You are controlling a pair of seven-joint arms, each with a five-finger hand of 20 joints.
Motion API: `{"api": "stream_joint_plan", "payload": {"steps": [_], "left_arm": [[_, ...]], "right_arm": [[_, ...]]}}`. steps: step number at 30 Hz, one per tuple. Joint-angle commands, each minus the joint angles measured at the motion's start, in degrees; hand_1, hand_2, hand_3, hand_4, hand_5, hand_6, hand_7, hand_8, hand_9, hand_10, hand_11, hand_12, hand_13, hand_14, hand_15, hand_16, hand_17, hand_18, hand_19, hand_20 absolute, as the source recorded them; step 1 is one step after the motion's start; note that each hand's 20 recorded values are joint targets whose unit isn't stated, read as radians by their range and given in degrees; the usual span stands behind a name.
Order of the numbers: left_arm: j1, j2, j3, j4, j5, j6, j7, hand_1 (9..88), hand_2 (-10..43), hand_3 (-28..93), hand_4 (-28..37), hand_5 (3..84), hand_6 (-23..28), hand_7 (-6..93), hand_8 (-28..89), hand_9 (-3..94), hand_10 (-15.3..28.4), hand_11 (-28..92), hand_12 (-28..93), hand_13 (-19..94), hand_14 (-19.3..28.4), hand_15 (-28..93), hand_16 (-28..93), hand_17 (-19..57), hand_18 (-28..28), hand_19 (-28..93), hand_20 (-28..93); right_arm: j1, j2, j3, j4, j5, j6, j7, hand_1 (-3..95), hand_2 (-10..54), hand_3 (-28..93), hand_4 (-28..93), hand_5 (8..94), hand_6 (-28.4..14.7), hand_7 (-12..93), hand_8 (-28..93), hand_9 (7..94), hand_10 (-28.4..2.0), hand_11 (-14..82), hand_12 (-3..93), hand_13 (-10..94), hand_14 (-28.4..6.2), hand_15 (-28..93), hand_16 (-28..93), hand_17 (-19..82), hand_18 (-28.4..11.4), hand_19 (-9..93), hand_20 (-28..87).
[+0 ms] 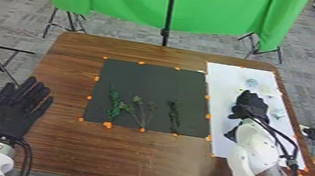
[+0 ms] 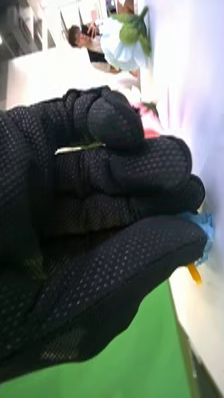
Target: Arrange flowers
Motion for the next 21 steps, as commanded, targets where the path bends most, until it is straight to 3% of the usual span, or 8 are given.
{"api": "stream_joint_plan", "payload": {"steps": [1, 4, 11, 17, 21], "left_arm": [[1.1, -0.5, -0.17, 0.05, 0.06, -0.42, -0.23, 31.5, 13.3, 75, -27.6, 48.7, 9.1, 12.4, -9, 44.9, 14.7, 24, 13, 35, 15.4, 44, -6, -1.3, 14.0, 32, 16], [1.4, -0.39, -0.35, -0.01, -0.02, -0.04, -0.01, 31.6, 13.2, 75, -27.8, 48.7, 9.1, 12.3, -9, 44.9, 14.7, 24, 13, 35, 15.5, 44, -6, -1.3, 14.0, 32, 16], [0.8, 0.45, -0.32, 0.21, -0.09, 0.24, 0.88, 31.5, 13.2, 75, -27.7, 48.7, 9.1, 12.2, -9, 45.0, 14.7, 24, 13, 35, 15.5, 44, -6, -1.3, 14.0, 32, 16], [0.2, 2.38, 1.04, 0.19, -0.72, 0.55, 2.61, 31.4, 13.2, 75, -27.8, 48.7, 9.1, 12.3, -9, 45.0, 14.7, 24, 13, 35, 15.4, 44, -6, -1.3, 14.0, 32, 16], [-1.1, 3.5, 2.26, 0.65, -0.67, 0.73, 2.96, 31.5, 13.2, 75, -27.8, 48.7, 9.1, 12.3, -9, 44.9, 14.7, 24, 13, 35, 15.4, 44, -6, -1.3, 14.0, 32, 16]], "right_arm": [[1.3, 0.6, -4.4, -4.0, 0.3, 8.1, -5.5, 66.6, -9.5, 68, -28, 73.1, -1.0, 38, 10, 81.3, -10.8, 15.2, 46.5, 67, -7.7, 52, 43, 35, -22.0, 85, 42], [5.1, -0.7, -8.8, -4.9, 0.6, 10.2, -8.0, 66.3, -9.5, 68, -28, 73.0, -1.0, 39, 10, 81.4, -10.9, 15.1, 46.8, 67, -7.8, 52, 43, 35, -22.0, 86, 42], [16.3, -8.4, -21.7, -1.3, -2.2, 5.9, -20.4, 65.7, -9.5, 69, -28, 72.6, -1.1, 39, 10, 81.3, -10.8, 15.0, 47.3, 67, -7.7, 52, 44, 34, -21.6, 86, 41], [19.5, -14.7, -28.8, 4.2, -10.3, 0.9, -30.1, 65.4, -9.5, 70, -28, 72.3, -0.9, 39, 10, 81.1, -10.7, 14.9, 47.3, 67, -7.8, 52, 44, 34, -21.7, 86, 41], [19.3, -17.1, -30.5, 6.9, -15.1, -2.6, -32.3, 65.2, -9.5, 70, -28, 72.1, -0.8, 40, 11, 81.0, -10.7, 15.0, 47.2, 67, -7.8, 52, 44, 34, -21.8, 86, 42]]}}
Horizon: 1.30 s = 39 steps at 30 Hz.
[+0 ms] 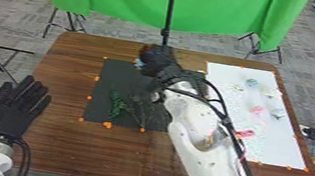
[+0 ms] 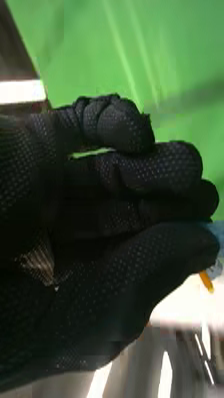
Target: Arrange flowers
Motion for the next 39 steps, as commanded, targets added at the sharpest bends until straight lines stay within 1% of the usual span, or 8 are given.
{"api": "stream_joint_plan", "payload": {"steps": [1, 2, 5, 8, 13, 20, 29, 39], "left_arm": [[-1.3, 2.32, 1.93, 0.51, -0.5, 0.67, 1.12, 31.5, 13.2, 75, -27.8, 48.7, 9.1, 12.3, -9, 44.9, 14.7, 24, 13, 35, 15.5, 44, -6, -1.2, 14.0, 32, 16], [-1.4, 2.48, 2.03, 0.52, -0.59, 0.66, 1.27, 31.5, 13.2, 75, -27.9, 48.7, 9.1, 12.2, -9, 44.9, 14.7, 24, 13, 35, 15.5, 44, -6, -1.3, 14.0, 32, 16], [-1.6, 2.7, 2.27, 0.45, -0.7, 0.44, 1.8, 31.4, 13.2, 75, -27.9, 48.7, 9.1, 12.3, -9, 45.0, 14.7, 24, 13, 35, 15.4, 44, -6, -1.2, 14.0, 32, 16], [-1.5, 2.74, 2.18, 0.37, -0.79, 0.2, 2.16, 31.5, 13.2, 75, -27.9, 48.7, 9.1, 12.2, -9, 45.0, 14.7, 24, 13, 35, 15.5, 44, -6, -1.3, 14.0, 32, 16], [-0.9, 2.77, 1.66, 0.15, -1.06, -0.14, 2.76, 31.5, 13.2, 75, -27.9, 48.7, 9.1, 12.3, -9, 45.1, 14.7, 24, 13, 35, 15.5, 44, -6, -1.3, 14.0, 32, 16], [-1.1, 2.86, 1.46, 0.27, -1.16, -0.03, 2.51, 31.5, 13.1, 75, -27.9, 48.7, 9.1, 12.4, -9, 45.0, 14.7, 24, 13, 35, 15.6, 44, -6, -1.3, 14.0, 32, 16], [-2.4, 2.8, 2.05, 0.94, -1.26, -0.39, 1.64, 31.7, 13.0, 74, -28.0, 48.7, 9.0, 12.6, -9, 45.0, 14.7, 24, 13, 35, 15.5, 44, -6, -1.3, 14.0, 32, 16], [-2.5, 2.28, 1.65, 1.17, -1.06, -0.52, 0.69, 31.7, 12.8, 75, -27.7, 48.7, 9.0, 12.6, -9, 45.0, 14.6, 24, 13, 35, 15.5, 44, -6, -1.3, 14.0, 32, 16]], "right_arm": [[0.4, -7.9, -5.7, 3.3, -6.0, -5.7, -4.5, 65.2, -9.5, 70, -28, 72.1, -0.8, 40, 10, 81.0, -10.7, 15.0, 47.2, 67, -7.8, 52, 44, 34, -21.8, 86, 42], [0.3, -8.5, -5.7, 3.5, -5.1, -8.2, -3.7, 65.2, -9.5, 70, -28, 72.1, -0.8, 40, 10, 81.0, -10.8, 15.0, 47.1, 67, -7.8, 52, 44, 34, -21.8, 86, 42], [-0.4, -10.7, -3.9, 7.1, -10.8, -9.0, -7.3, 65.0, -9.5, 70, -28, 71.9, -0.7, 40, 11, 80.8, -10.7, 15.0, 47.1, 67, -7.8, 52, 44, 34, -21.8, 86, 42], [-1.6, -10.1, -4.8, 7.4, -13.1, -10.6, -6.3, 65.0, -9.5, 70, -28, 71.8, -0.8, 40, 10, 80.7, -10.7, 15.0, 47.1, 67, -7.8, 52, 44, 34, -21.8, 86, 42], [-2.7, -8.5, -7.0, 7.9, -20.5, -8.7, -5.9, 64.9, -9.5, 70, -28, 71.7, -0.7, 40, 10, 80.7, -11.1, 14.9, 46.7, 67, -7.9, 52, 44, 35, -22.2, 86, 42], [-2.5, -8.2, -7.9, 8.3, -20.6, -7.5, -3.0, 64.5, -9.5, 71, -28, 71.9, -1.3, 39, 10, 80.5, -11.4, 14.8, 46.4, 67, -8.1, 53, 43, 35, -22.6, 86, 41], [-2.3, -9.7, -6.8, 11.5, -22.5, -3.3, 0.4, 64.5, -9.5, 70, -28, 71.1, -2.3, 36, 10, 79.8, -11.9, 14.4, 45.6, 66, -8.7, 54, 43, 35, -23.6, 87, 40], [-2.9, -8.0, -8.4, 9.0, -19.0, -6.4, 2.8, 63.6, -9.5, 69, -28, 69.7, -3.9, 25, 4, 78.0, -13.0, 13.0, 42.5, 65, -9.9, 55, 42, 35, -24.8, 87, 38]]}}
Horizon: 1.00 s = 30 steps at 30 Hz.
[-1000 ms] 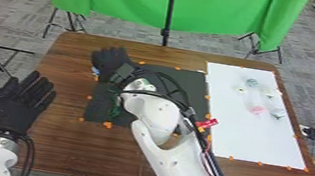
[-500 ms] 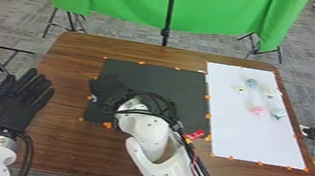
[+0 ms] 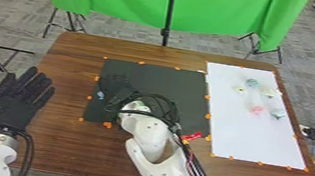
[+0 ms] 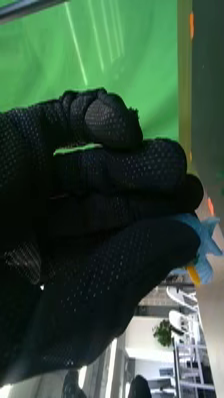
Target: Arrange flowers
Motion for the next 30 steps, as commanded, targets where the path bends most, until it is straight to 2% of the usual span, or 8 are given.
{"api": "stream_joint_plan", "payload": {"steps": [1, 7, 9, 14, 17, 25, 28, 30], "left_arm": [[0.3, -0.52, -0.05, 0.67, -0.15, -0.53, -1.4, 31.8, 12.6, 75, -27.7, 48.6, 9.0, 12.6, -9, 45.0, 14.7, 24, 13, 35, 15.5, 44, -6, -1.3, 14.0, 32, 16], [0.3, -0.78, -0.41, 0.62, 0.02, -0.61, -1.96, 32.3, 11.8, 74, -27.4, 48.6, 9.0, 12.6, -9, 44.9, 14.7, 24, 13, 35, 15.4, 44, -6, -1.3, 14.0, 32, 16], [0.2, -1.52, -0.62, 0.74, 0.29, -0.72, -2.8, 32.5, 11.7, 74, -27.3, 48.5, 9.0, 12.6, -9, 44.9, 14.6, 24, 13, 35, 15.3, 44, -6, -1.2, 14.0, 32, 16], [0.3, -3.14, -1.34, 0.89, 0.84, -1.23, -4.41, 32.5, 11.5, 74, -27.2, 48.5, 9.0, 12.6, -9, 44.9, 14.7, 24, 13, 35, 15.3, 44, -6, -1.2, 14.0, 32, 16], [1.1, -3.55, -1.75, 0.53, 1.19, -1.56, -4.18, 32.5, 11.6, 74, -27.2, 48.5, 9.0, 12.6, -9, 44.8, 14.7, 24, 13, 35, 15.4, 44, -6, -1.2, 14.0, 32, 16], [1.9, -4.2, -2.45, 0.18, 1.02, -1.77, -3.51, 31.9, 12.1, 74, -27.4, 48.5, 9.0, 12.5, -9, 44.9, 14.7, 24, 13, 35, 15.4, 44, -6, -1.2, 14.0, 31, 16], [2.3, -4.27, -2.79, 0.06, 1.0, -1.61, -3.28, 31.7, 12.3, 74, -27.5, 48.5, 9.0, 12.5, -9, 44.8, 14.7, 24, 13, 35, 15.5, 44, -6, -1.2, 14.0, 32, 16], [2.4, -4.35, -2.82, 0.04, 0.95, -1.29, -3.08, 31.6, 12.3, 74, -27.6, 48.5, 8.9, 12.5, -9, 44.9, 14.7, 24, 13, 35, 15.5, 44, -6, -1.2, 14.0, 32, 16]], "right_arm": [[-0.5, 1.1, -1.4, -2.4, -9.9, -2.2, 1.9, 63.5, -9.5, 69, -28, 69.4, -3.9, 24, 4, 77.9, -13.0, 12.9, 42.3, 65, -10.0, 55, 42, 35, -24.9, 87, 38], [-0.5, 2.1, -2.0, -3.7, -7.6, -2.8, 3.6, 63.1, -9.5, 69, -28, 68.2, -3.6, 20, -5, 77.4, -13.2, 12.4, 41.6, 64, -10.0, 55, 41, 34, -25.0, 87, 37], [-0.6, 3.3, -2.1, -5.6, -3.6, -3.2, 6.3, 62.9, -9.5, 69, -28, 67.5, -3.7, 20, -11, 76.9, -13.3, 12.3, 41.2, 64, -10.1, 55, 41, 34, -25.0, 88, 37], [-3.7, 8.1, 1.9, -14.1, 6.2, 2.3, 11.6, 62.4, -9.5, 70, -28, 66.8, -4.0, 20, -11, 76.3, -13.8, 11.9, 40.6, 63, -10.4, 56, 41, 35, -25.3, 88, 37], [-4.6, 11.1, 7.2, -17.8, 11.3, 2.9, 17.1, 61.8, -9.5, 70, -28, 66.0, -4.2, 20, -11, 72.9, -15.4, 16.0, 34.3, 63, -10.3, 53, 39, 35, -25.3, 88, 35], [-7.1, 21.2, 23.7, -19.7, 15.2, -1.1, 26.9, 57.8, -9.5, 72, -28, 65.4, -4.6, 19, -11, 67.4, -18.0, 22.0, 21.7, 60, -12.5, 50, 35, 33, -25.1, 86, 34], [-9.5, 23.1, 29.3, -19.3, 16.1, -1.7, 28.6, 53.5, -9.5, 79, -28, 62.8, -5.6, 18, -11, 60.5, -19.4, 18.5, 18.3, 52, -16.4, 44, 19, 31, -23.9, 80, 30], [-11.6, 23.2, 32.8, -18.9, 14.6, -1.3, 27.9, 52.7, -9.5, 80, -28, 61.4, -5.8, 18, -11, 57.3, -19.6, 16.3, 16.8, 48, -17.1, 38, 14, 30, -22.3, 75, 26]]}}
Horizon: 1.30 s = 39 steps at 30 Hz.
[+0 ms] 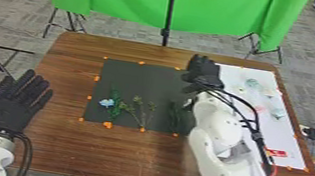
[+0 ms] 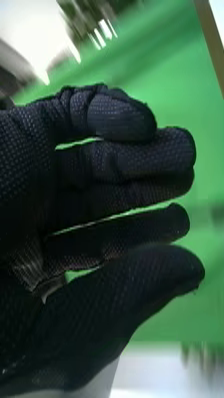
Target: Arrange flowers
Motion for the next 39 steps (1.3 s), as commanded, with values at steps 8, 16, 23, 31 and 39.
{"api": "stream_joint_plan", "payload": {"steps": [8, 16, 23, 31, 39], "left_arm": [[1.4, -0.53, -0.5, 0.05, 1.19, 0.24, 0.63, 31.5, 12.5, 74, -27.7, 48.5, 8.9, 12.6, -9, 44.9, 14.7, 24, 13, 35, 15.4, 44, -6, -1.2, 14.0, 31, 16], [1.7, -1.2, 0.06, 0.37, 1.3, 1.38, 0.78, 31.6, 12.6, 74, -27.7, 48.4, 8.9, 12.5, -9, 44.9, 14.7, 24, 13, 35, 15.4, 44, -6, -1.3, 14.0, 32, 16], [2.3, -1.12, 0.16, -0.04, 0.79, 1.37, 1.3, 31.6, 12.8, 74, -27.6, 48.4, 8.8, 12.6, -9, 44.8, 14.7, 24, 13, 35, 15.4, 44, -6, -1.3, 14.0, 32, 16], [2.7, -1.48, 0.08, -0.12, 0.77, 1.45, 1.1, 31.5, 12.8, 74, -27.8, 48.4, 8.9, 12.6, -9, 44.7, 14.7, 24, 13, 35, 15.5, 44, -6, -1.3, 14.0, 31, 16], [2.6, -1.12, 0.31, 0.04, 0.54, 1.39, 1.37, 31.5, 12.8, 74, -27.8, 48.4, 8.9, 12.6, -9, 44.8, 14.7, 24, 13, 35, 15.4, 44, -6, -1.3, 14.0, 31, 16]], "right_arm": [[-7.2, 7.1, 20.3, 2.6, 0.6, -10.9, 2.5, 53.8, -9.5, 81, -28, 55.1, -5.1, 17, -12, 48.0, -17.5, 10.7, 13.7, 41, -16.5, 28, 11, 27, -20.7, 66, 21], [-5.8, 5.4, 20.4, 7.0, -0.4, -18.7, 0.9, 57.4, -9.5, 80, -28, 53.0, -3.8, 17, -12, 46.3, -15.5, 9.3, 12.9, 42, -15.2, 26, 12, 27, -20.2, 66, 21], [-7.5, 5.6, 19.2, 9.4, 0.0, -7.7, 4.3, 62.8, -9.5, 71, -28, 60.3, -2.2, 19, -12, 58.5, -15.3, 15.3, 16.7, 56, -11.2, 34, 25, 32, -20.8, 77, 29], [-6.7, 7.0, 15.3, 6.7, -0.2, 5.5, 2.9, 66.2, -9.5, 63, -28, 75.0, -1.8, 31, 7, 81.8, -11.5, 11.0, 41.7, 70, -6.7, 41, 40, 36, -21.4, 85, 37], [5.9, -2.7, 4.2, 7.0, -1.1, 7.9, -3.2, 64.6, -9.5, 66, -28, 74.4, -2.1, 32, 8, 81.6, -11.9, 10.6, 42.3, 69, -7.2, 42, 40, 35, -21.8, 85, 37]]}}
